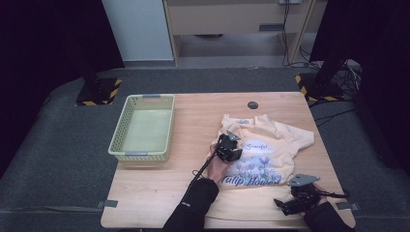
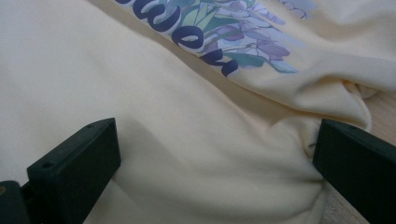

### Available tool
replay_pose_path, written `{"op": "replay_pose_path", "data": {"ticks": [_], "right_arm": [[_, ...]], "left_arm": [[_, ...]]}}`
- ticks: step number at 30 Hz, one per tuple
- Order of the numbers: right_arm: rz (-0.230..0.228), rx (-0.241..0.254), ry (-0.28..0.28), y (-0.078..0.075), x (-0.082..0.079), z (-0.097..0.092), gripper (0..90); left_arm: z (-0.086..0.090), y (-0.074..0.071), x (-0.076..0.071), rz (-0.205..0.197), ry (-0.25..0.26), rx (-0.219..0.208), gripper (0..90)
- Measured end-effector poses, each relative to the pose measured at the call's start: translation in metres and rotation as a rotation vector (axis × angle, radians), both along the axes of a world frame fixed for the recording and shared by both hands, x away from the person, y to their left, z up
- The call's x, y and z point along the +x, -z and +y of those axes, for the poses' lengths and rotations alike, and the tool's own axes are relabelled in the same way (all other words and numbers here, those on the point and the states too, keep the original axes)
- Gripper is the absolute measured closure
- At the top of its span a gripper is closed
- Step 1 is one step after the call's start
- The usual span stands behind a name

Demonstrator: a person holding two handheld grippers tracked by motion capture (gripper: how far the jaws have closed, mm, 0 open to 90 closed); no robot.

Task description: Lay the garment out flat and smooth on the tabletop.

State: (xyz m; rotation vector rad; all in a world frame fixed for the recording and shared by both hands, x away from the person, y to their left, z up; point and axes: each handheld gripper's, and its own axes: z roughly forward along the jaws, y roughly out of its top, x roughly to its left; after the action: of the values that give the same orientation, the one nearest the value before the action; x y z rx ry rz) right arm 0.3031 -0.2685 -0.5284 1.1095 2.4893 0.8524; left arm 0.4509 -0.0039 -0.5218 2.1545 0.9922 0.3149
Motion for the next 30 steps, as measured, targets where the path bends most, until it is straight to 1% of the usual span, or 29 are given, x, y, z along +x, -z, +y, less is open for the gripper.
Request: {"op": "replay_pose_path", "data": {"ticks": [1,3,5,8,10,13,16,19,20,21,22,23,26,28,30], "right_arm": [[0.0,0.0,0.0,0.0,0.0,0.0,0.7],[0.0,0.0,0.0,0.0,0.0,0.0,0.6],[0.0,0.0,0.0,0.0,0.0,0.0,0.6],[0.0,0.0,0.001,0.0,0.0,0.0,0.6],[-0.001,0.0,0.001,0.0,0.0,0.0,0.6],[0.001,0.0,0.001,0.0,0.0,0.0,0.6],[0.0,0.0,0.001,0.0,0.0,0.0,0.6],[0.0,0.0,0.001,0.0,0.0,0.0,0.6],[0.0,0.0,0.001,0.0,0.0,0.0,0.6],[-0.001,0.0,0.001,0.0,0.0,0.0,0.6],[-0.001,0.0,0.0,0.0,0.0,0.0,0.6],[-0.001,0.0,0.0,0.0,0.0,0.0,0.6],[0.0,0.0,0.001,0.0,0.0,0.0,0.6],[0.0,0.001,0.001,0.0,0.0,0.0,0.6],[0.0,0.0,0.001,0.0,0.0,0.0,0.6]], "left_arm": [[0.001,-0.002,-0.001,-0.003,0.003,-0.007,65.7],[0.005,-0.009,-0.003,-0.026,0.002,-0.014,59.9],[0.01,-0.018,-0.003,-0.062,-0.009,-0.017,53.8],[0.02,-0.031,-0.001,-0.098,-0.03,-0.02,50.5],[0.026,-0.037,0.002,-0.12,-0.047,-0.033,47.6],[0.032,-0.042,0.008,-0.119,-0.06,-0.045,46.3],[0.032,-0.042,0.014,-0.11,-0.063,-0.041,45.1],[0.03,-0.039,0.018,-0.117,-0.063,-0.044,43.7],[0.029,-0.036,0.021,-0.113,-0.068,-0.035,43.0],[0.029,-0.036,0.021,-0.113,-0.068,-0.035,42.0],[0.027,-0.031,0.026,-0.098,-0.069,-0.018,41.2],[0.027,-0.029,0.028,-0.096,-0.067,-0.012,40.6],[0.026,-0.023,0.032,-0.087,-0.069,-0.019,40.2],[0.027,-0.019,0.035,-0.085,-0.067,-0.013,40.4],[0.027,-0.016,0.036,-0.074,-0.06,-0.01,42.1]]}}
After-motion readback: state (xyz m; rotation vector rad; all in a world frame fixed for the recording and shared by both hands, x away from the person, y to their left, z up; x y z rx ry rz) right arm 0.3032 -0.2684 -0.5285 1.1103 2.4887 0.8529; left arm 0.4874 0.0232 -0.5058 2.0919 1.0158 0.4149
